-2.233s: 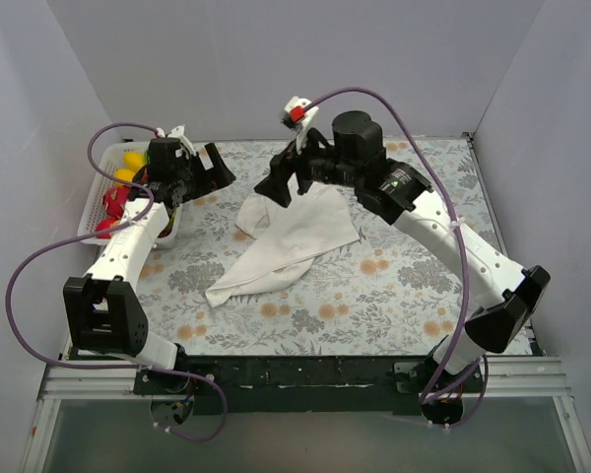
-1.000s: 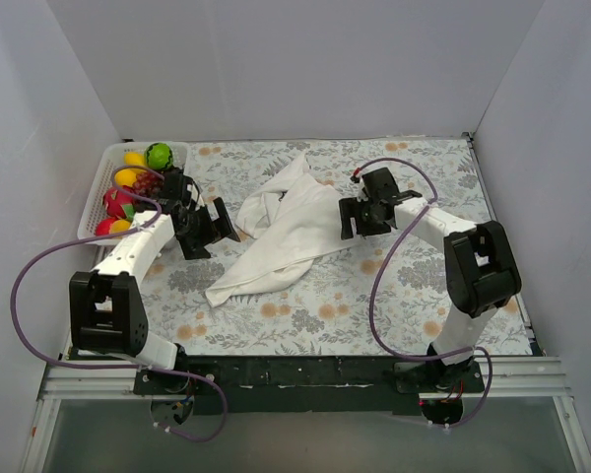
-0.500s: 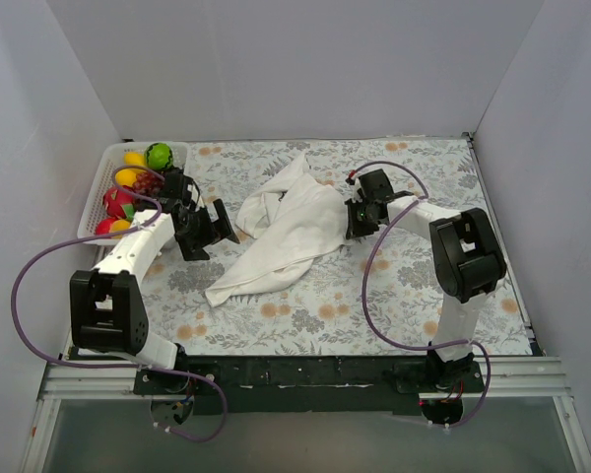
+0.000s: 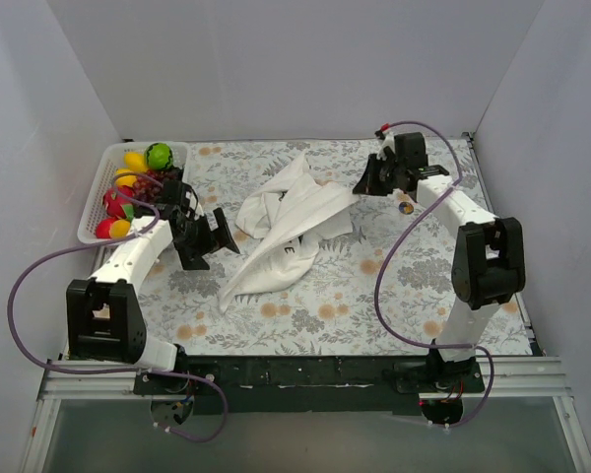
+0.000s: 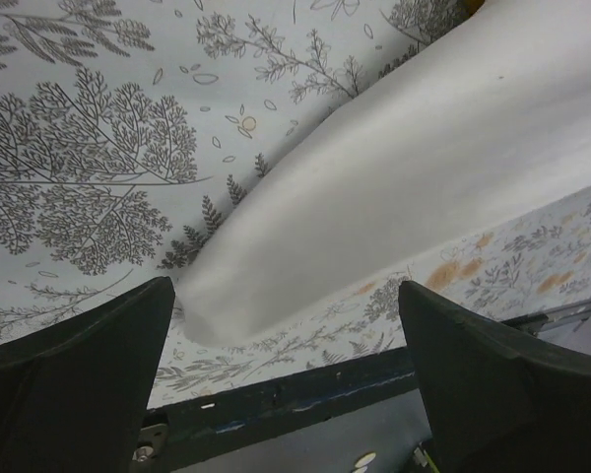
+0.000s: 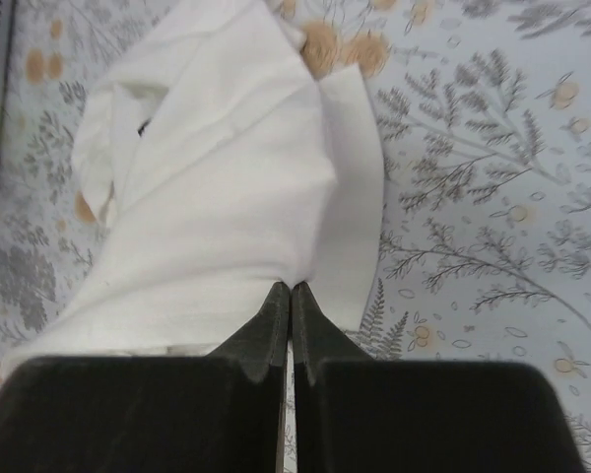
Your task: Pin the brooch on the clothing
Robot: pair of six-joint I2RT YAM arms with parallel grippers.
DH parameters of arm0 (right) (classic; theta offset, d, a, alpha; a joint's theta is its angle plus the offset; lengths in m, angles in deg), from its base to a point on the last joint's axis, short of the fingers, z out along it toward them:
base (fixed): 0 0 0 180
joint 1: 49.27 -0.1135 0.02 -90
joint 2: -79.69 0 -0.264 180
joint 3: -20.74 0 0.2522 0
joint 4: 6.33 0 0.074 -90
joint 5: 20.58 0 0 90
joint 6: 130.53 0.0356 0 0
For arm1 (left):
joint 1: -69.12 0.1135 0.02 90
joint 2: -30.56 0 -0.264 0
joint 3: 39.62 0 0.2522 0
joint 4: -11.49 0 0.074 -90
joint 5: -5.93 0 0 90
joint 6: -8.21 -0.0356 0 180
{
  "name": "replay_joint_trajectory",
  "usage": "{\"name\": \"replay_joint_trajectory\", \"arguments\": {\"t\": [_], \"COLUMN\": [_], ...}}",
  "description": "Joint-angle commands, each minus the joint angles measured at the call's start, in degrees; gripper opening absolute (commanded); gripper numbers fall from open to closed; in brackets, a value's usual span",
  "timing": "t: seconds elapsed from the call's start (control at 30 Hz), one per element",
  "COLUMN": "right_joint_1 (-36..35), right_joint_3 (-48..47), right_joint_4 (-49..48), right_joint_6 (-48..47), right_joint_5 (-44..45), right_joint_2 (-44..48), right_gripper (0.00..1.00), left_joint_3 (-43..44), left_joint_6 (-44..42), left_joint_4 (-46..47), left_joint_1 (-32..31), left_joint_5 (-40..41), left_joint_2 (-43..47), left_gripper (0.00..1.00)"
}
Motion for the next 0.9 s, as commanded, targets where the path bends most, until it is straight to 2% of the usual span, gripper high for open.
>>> {"name": "replay_joint_trajectory", "arguments": {"t": [0.0, 0.4, 0.53, 0.63, 0.73, 0.77, 0.87], "right_joint_1": [3.0, 4.3, 4.3, 4.2, 4.2, 4.2, 4.2], "right_joint_3": [-2.3, 0.1, -0.4, -0.3, 0.6, 0.8, 1.5], "right_joint_4": [-3.4, -4.2, -3.3, -2.7, -2.7, -2.8, -2.9], "right_joint_6": [3.8, 6.2, 5.6, 5.3, 5.3, 5.2, 5.3], "right_joint_5": [-2.1, -2.8, -2.8, -2.8, -2.9, -3.0, -3.3], "right_joint_2": [3.7, 3.0, 2.4, 2.3, 2.7, 2.7, 2.9], "right_gripper": [0.01, 0.01, 0.01, 0.01, 0.01, 0.01, 0.01], "left_joint_3": [-3.8, -14.8, -17.4, -18.9, -20.6, -20.7, -22.3], "left_joint_6": [-0.7, 2.7, 6.6, 10.0, 12.2, 12.5, 13.8], "left_joint_4": [-0.6, -0.9, -0.3, 0.0, 1.1, 1.2, 2.8], "left_joint_1": [0.2, -1.8, -6.9, -10.1, -10.3, -10.3, -10.3], "left_joint_5": [-6.1, -15.0, -13.8, -11.4, -9.1, -8.7, -8.2], "left_joint_2": [3.5, 11.7, 12.7, 12.0, 12.4, 12.4, 12.9], "left_gripper": [0.98, 0.98, 0.97, 0.93, 0.82, 0.71, 0.65]}}
